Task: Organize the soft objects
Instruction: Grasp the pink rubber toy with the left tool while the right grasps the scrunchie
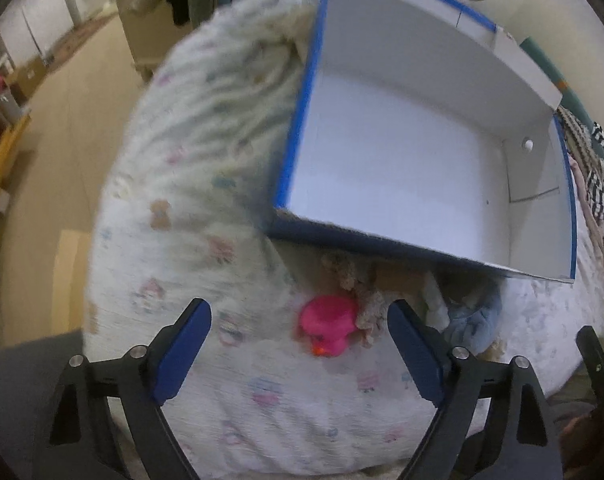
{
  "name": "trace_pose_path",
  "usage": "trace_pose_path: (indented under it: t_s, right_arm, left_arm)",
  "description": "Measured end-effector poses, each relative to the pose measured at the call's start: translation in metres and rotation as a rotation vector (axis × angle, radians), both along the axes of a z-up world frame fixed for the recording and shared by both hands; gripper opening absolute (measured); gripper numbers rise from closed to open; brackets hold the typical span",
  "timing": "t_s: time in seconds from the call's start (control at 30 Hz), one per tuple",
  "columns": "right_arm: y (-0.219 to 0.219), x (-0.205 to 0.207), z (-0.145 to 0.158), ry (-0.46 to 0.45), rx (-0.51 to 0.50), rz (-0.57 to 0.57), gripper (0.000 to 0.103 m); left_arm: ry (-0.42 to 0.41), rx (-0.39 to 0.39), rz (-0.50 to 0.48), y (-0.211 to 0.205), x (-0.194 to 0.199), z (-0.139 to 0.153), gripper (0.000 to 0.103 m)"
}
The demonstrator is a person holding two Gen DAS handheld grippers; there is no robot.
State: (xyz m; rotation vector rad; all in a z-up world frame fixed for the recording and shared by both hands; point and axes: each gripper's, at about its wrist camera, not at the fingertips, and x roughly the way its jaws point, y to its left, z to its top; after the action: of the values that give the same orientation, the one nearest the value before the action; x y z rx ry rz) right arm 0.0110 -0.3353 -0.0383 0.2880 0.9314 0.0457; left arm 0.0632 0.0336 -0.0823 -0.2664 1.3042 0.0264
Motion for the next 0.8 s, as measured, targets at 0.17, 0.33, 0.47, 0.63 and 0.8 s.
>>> trace_pose_path:
  t_s: [0.17,0.33,0.47,0.63,0.8]
  right_arm:
    - [-0.005,0.002,-0.006,0.030,0.027,-0.015,0.103]
    - [-0.006,0.002,-0.008,0.041,0.028,-0.018,0.103]
    - [-0.004,0.005,-0.010,0.052,0.028,-0.011,0.103]
    - [-0.006,0.007,-0.014,0.068,0.023,-0.012,0.103]
    - [-0.025,0.010,-0.031,0.155,0.092,-0.044,0.103]
  left_arm:
    - [0.073,-0.031,0.014,-0.007,0.005,-0.024,0.068]
    - [0.134,-0.044,0.034,-0.005,-0.006,-0.042,0.066]
    - [0.157,-0.046,0.039,-0.010,-0.005,-0.051,0.066]
    - [0.179,-0.044,0.020,-0.025,0.009,-0.075,0.057]
    - [0.181,-0.056,-0.001,-0.042,0.016,-0.086,0.036]
